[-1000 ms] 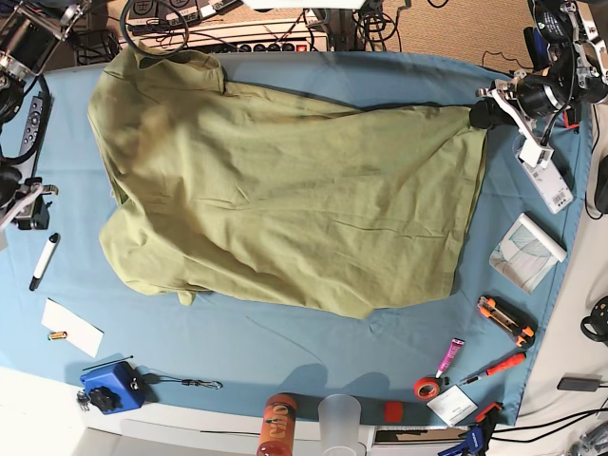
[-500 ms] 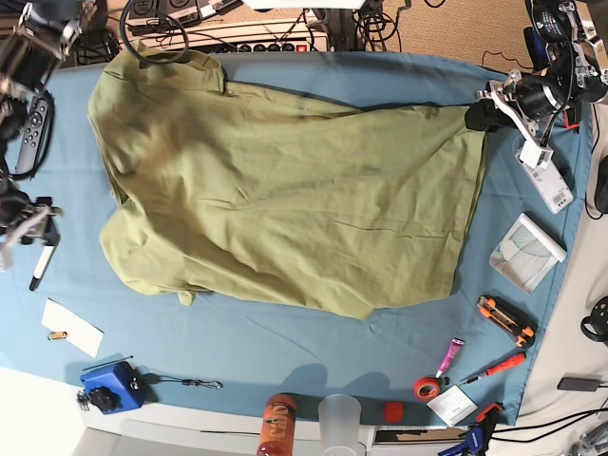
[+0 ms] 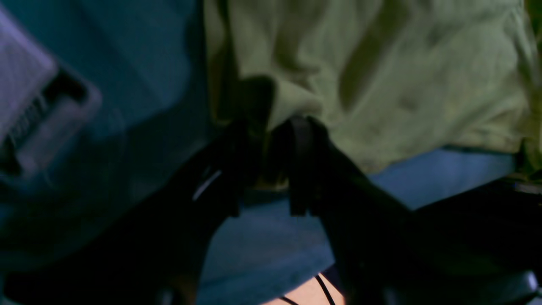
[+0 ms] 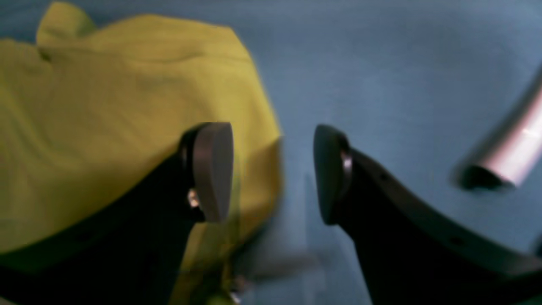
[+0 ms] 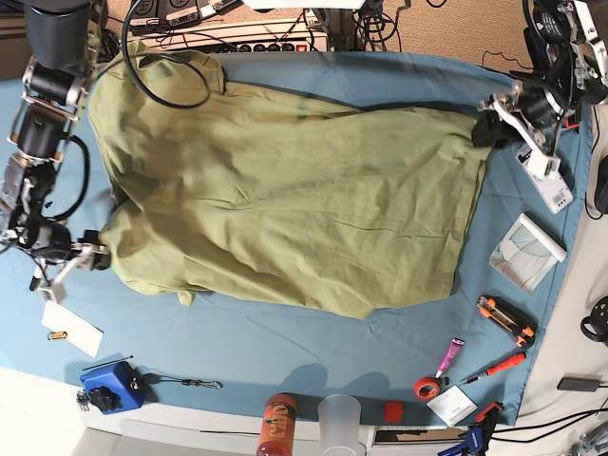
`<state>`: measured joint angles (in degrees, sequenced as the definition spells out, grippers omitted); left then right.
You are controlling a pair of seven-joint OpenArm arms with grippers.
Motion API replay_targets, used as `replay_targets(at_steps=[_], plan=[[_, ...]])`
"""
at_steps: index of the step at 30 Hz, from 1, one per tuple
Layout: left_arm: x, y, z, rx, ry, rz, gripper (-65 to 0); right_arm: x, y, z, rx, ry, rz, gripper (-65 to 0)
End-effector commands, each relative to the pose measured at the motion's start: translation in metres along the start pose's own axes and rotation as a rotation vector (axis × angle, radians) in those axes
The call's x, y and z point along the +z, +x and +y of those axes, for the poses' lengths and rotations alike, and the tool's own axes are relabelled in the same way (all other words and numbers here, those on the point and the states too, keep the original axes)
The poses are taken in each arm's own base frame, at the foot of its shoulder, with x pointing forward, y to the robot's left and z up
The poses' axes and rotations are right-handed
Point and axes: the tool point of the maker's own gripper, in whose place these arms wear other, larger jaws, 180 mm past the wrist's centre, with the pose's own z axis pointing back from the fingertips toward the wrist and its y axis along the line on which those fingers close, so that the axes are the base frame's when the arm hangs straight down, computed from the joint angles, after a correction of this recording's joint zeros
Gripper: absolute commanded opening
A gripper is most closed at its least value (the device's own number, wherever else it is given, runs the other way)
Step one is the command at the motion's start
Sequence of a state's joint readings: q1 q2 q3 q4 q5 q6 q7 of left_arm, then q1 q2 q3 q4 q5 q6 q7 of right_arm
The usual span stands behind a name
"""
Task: Layout the t-shirt on the table in an organized manner, then fold the t-shirt properly
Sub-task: 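Move the right gripper to the t-shirt hem and grasp it, then move the left gripper down and grasp the t-shirt hem corner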
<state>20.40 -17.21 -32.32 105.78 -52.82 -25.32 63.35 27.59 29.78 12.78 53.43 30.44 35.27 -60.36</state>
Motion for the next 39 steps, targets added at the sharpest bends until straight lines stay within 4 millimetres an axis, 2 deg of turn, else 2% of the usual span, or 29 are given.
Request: replay_targets(at_steps=[1, 8, 12, 14, 19, 22, 28, 32, 39], plan=[[0.006, 0.022, -0.002, -0.060, 0.009, -0.055, -47.3, 0.009, 0.024, -0.002, 0.017, -0.008, -0.066, -34.6], [0.013, 0.076, -0.013, -0.192, 0.051, -0.179, -47.3, -0.011, 0.015, 0.019, 0.033, 0.011, -0.033, -34.6], [0.013, 0.069, 0.009, -0.169, 0.163, -0.114, -47.3, -0.011, 0.013, 0.016, 0.042, -0.009, -0.017, -34.6], [0.013, 0.070, 0.012, -0.144, 0.180, -0.122, -47.3, -0.011, 0.011, 0.013, 0.048, -0.024, -0.010, -34.6], [0.012, 0.105, -0.004, -0.230, 0.125, -0.264, -47.3, -0.012, 0.011, 0.014, 0.046, -0.021, -0.010, -34.6], [-0.004, 0.120, -0.017, -0.284, 0.101, -0.262, -47.3, -0.012, 0.008, 0.014, 0.046, -0.021, 0.006, -34.6], [-0.058, 0.147, -0.044, -0.426, 0.070, -0.204, -47.3, -0.011, 0.004, 0.014, 0.046, -0.022, 0.029, -34.6], [-0.089, 0.168, -0.047, -0.456, 0.080, -0.155, -47.3, -0.012, 0.002, 0.014, 0.046, -0.022, 0.037, -34.6], [-0.130, 0.206, -0.047, -0.486, 0.014, -0.102, -47.3, -0.012, 0.001, 0.014, 0.045, -0.022, 0.041, -34.6]])
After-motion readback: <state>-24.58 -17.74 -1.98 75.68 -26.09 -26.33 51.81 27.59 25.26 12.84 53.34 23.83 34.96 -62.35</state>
